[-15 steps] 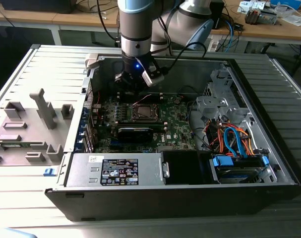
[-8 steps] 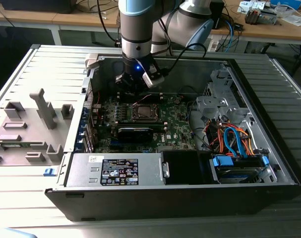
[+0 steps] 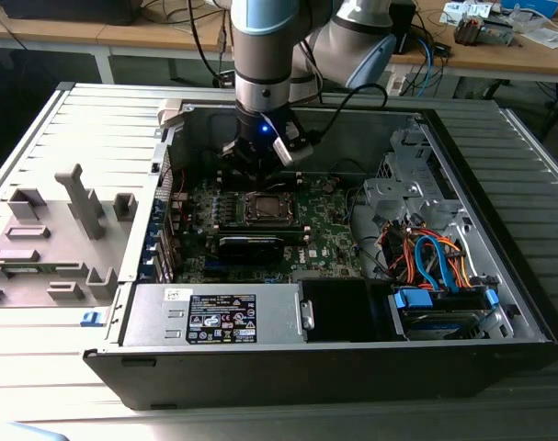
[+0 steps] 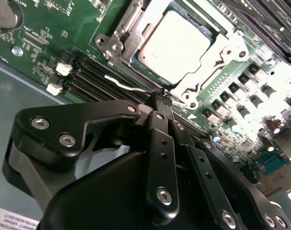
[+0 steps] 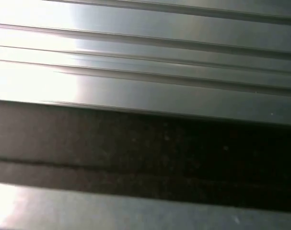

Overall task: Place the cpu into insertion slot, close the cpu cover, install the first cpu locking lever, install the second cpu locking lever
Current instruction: 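Install the first cpu locking lever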

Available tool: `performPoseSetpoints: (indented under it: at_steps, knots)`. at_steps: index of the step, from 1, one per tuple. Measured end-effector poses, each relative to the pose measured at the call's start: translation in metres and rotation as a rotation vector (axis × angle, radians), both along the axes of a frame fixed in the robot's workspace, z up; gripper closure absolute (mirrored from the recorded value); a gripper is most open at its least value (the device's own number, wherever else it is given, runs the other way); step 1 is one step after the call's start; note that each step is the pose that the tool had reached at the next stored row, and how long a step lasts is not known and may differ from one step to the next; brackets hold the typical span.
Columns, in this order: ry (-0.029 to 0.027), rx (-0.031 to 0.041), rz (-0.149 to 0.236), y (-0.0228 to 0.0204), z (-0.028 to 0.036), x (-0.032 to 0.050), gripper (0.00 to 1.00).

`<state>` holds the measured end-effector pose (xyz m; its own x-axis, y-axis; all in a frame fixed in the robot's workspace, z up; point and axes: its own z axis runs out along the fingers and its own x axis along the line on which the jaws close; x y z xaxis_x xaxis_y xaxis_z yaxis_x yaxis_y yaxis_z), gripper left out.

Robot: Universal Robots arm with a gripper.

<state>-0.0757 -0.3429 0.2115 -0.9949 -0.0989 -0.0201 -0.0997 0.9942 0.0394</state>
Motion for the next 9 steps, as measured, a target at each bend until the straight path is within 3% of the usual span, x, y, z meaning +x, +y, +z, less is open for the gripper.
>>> performPoseSetpoints:
  at_steps: [9]
  knots:
    - [0.0001, -0.0003, 0.0, 0.0, -0.0073, 0.0091, 0.89]
